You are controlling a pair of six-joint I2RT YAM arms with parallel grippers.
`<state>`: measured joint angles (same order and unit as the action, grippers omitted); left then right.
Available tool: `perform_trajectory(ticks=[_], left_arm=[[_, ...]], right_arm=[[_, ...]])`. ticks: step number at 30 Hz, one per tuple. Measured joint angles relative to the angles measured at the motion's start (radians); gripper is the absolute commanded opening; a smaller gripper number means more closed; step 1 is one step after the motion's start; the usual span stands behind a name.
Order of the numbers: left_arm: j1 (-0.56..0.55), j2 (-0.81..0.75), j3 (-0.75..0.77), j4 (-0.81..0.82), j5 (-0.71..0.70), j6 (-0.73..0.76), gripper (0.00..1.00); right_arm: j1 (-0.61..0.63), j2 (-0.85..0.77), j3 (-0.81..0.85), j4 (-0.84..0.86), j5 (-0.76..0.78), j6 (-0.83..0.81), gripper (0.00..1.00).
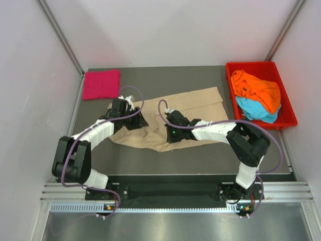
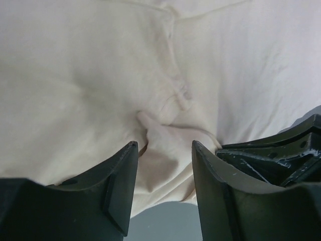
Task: Fold and stack the t-shirts
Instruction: Fold the tshirt
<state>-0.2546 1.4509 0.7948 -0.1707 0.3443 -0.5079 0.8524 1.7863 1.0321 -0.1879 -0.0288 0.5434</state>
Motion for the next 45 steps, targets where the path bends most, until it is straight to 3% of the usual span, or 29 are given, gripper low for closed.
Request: perform_trajectory(ticks=[13, 20, 24, 31, 33, 39, 45], left_arm=[[0.000, 0.187, 0.112, 0.011, 0.056, 0.077, 0.52], [0.000, 0.245, 0.133, 0.006, 0.084, 0.092, 0.45], [0.000, 0.250, 0.135, 0.005, 0.103, 0.091, 0.35], [0.000, 0.250, 0.135, 0.005, 0.154, 0.079, 0.00], [0.000, 0.250, 0.135, 0.005, 0.164, 0.076, 0.00], [0.000, 0.226, 0.135, -0.034, 0.135, 0.067, 0.00], [0.000, 0.047, 0.135, -0.116, 0.004, 0.064, 0.00]], right_arm=[[0.000, 0.000, 0.000, 0.007, -0.015, 0.000, 0.00], [0.000, 0.000, 0.000, 0.009, -0.019, 0.000, 0.00], [0.000, 0.000, 0.000, 0.009, -0.019, 0.000, 0.00], [0.000, 0.000, 0.000, 0.008, -0.019, 0.000, 0.01], [0.000, 0.000, 0.002, 0.007, -0.019, 0.000, 0.02], [0.000, 0.000, 0.019, -0.003, -0.013, 0.006, 0.26], [-0.014, -0.069, 0.047, -0.104, 0.082, 0.071, 0.50]])
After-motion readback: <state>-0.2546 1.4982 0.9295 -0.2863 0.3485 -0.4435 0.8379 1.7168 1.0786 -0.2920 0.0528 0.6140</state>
